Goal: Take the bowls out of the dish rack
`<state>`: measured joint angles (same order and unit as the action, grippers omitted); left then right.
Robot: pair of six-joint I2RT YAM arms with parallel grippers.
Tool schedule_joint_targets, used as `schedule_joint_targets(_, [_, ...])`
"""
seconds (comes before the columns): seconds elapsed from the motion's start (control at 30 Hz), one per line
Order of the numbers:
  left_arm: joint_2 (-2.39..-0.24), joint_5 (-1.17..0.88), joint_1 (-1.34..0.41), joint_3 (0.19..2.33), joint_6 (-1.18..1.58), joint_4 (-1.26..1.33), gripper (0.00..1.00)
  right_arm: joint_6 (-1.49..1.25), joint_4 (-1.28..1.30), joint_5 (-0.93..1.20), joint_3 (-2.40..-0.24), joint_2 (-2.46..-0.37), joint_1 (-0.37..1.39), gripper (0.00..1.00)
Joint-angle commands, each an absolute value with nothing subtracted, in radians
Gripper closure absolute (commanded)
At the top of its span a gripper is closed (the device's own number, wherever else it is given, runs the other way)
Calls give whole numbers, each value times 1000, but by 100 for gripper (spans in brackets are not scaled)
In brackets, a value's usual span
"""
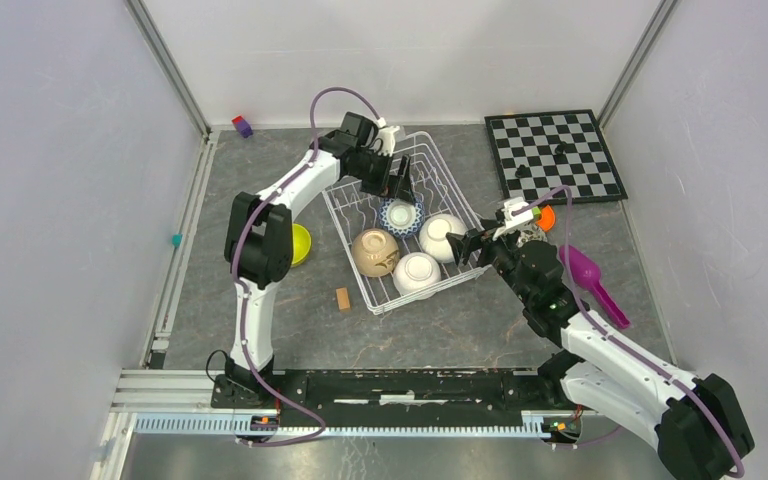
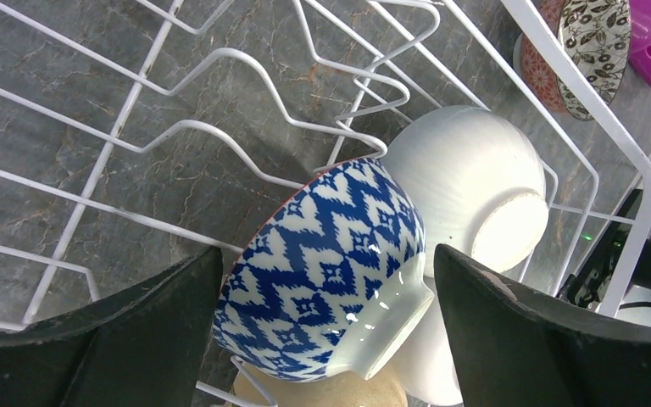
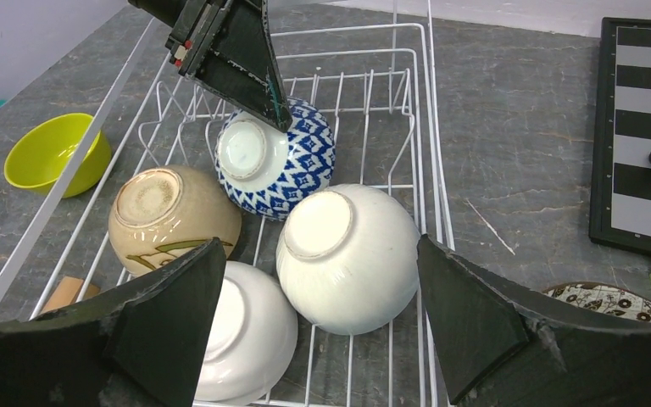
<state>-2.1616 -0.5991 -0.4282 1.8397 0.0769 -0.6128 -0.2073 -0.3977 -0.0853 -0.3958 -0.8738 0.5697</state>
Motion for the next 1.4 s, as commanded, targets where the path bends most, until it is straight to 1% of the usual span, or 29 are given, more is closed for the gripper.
schedule_joint_targets(0.0, [-2152, -642, -463, 1887, 59, -702, 1, -205, -427, -103, -401, -877, 572, 10])
schedule_joint_targets(0.17, [-2110, -668, -474, 1898, 78, -740, 3, -206, -408, -109, -410, -885, 572, 10])
schedule_joint_targets(0.4, [-2060, -672, -477, 1892, 107, -742, 8, -204, -401, -111, -405, -874, 572, 10])
schedule_joint_targets(0.53, [-2057, -683, -484, 1885, 118, -743, 15, -203, -395, -113, -405, -865, 572, 10])
schedule_joint_targets(0.6, [-2054, -691, -492, 1878, 120, -743, 17, -202, -395, -116, -405, -862, 571, 10])
schedule_joint_targets(0.93, [-2004, -701, -526, 1831, 160, -692, 19, -230, -391, -97, -421, -916, 572, 10])
schedule_joint_targets(1.13, [-1988, -699, -529, 1818, 187, -676, 25, -257, -411, -61, -430, -950, 572, 11])
schedule_joint_targets(1.37, [-1980, -632, -544, 1806, 140, -697, 24, -258, -405, -62, -428, -943, 572, 11])
